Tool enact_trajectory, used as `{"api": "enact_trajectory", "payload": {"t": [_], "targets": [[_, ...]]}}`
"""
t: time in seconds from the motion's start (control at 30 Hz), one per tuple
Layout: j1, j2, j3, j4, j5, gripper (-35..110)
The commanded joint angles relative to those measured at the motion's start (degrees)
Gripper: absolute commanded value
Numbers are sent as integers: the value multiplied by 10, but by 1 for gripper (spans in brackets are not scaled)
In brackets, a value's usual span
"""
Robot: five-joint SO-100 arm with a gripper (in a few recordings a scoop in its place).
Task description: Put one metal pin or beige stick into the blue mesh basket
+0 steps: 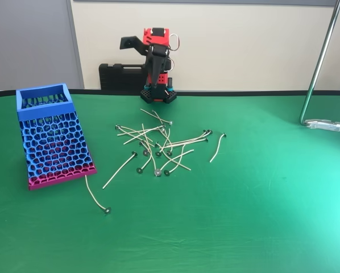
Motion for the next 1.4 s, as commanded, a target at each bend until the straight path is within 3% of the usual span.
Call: {"api": "enact_trajectory", "payload": {"t": [0.0, 0.2, 0.4, 1.37], "targets": [[-12, 40, 45, 0, 1, 0], [-17, 40, 99, -6, 25, 0], [-15, 40, 192, -82, 59, 0], [-17, 41, 192, -68, 87, 1]]}}
